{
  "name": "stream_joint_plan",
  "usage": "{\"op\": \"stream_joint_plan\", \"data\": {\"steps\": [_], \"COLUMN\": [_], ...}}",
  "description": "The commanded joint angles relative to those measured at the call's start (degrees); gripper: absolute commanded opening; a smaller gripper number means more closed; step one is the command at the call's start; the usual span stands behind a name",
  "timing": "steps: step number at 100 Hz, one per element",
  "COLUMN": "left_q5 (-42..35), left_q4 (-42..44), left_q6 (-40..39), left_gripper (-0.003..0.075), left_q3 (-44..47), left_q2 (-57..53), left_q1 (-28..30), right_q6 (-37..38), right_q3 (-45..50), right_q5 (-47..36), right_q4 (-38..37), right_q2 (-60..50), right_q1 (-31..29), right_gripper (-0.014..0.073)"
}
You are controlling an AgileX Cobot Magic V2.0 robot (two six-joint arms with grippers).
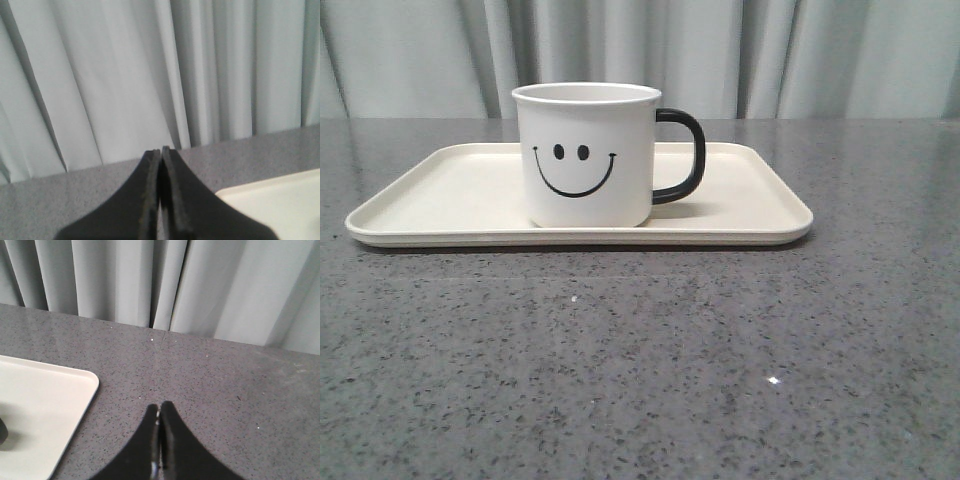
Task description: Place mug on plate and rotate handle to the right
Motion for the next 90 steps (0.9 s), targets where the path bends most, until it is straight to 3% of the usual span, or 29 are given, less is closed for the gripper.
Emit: {"op": "stream_joint_plan", "data": {"steps": [1, 35, 59, 90], "left_q5": [-12.5, -11.88, -11.98, -7.83], "left_q4": [-0.71, -9.14, -12.18, -10.89], "left_q6": [-0.68, -0.77, -0.77, -0.67], "left_gripper": [-0.002, -0.002, -0.002, -0.002], "left_q3": [5.9, 22.2, 27.52, 27.54], "left_q2": [-6.01, -25.28, -25.16, -25.16], "left_q1": [0.99, 6.26, 6.26, 6.26], "right_q6": [-0.5, -0.5, -0.5, -0.5], "right_q3": [-1.5, -1.5, -1.48, -1.48], "right_q5": [-3.51, -3.51, -3.28, -3.28], "right_q4": [0.74, 0.74, 0.74, 0.74], "right_q2": [-0.11, -0.11, -0.14, -0.14], "right_q1": [0.2, 0.2, 0.2, 0.2], "right_gripper": [-0.0111, -0.0111, -0.0111, -0.0111]}}
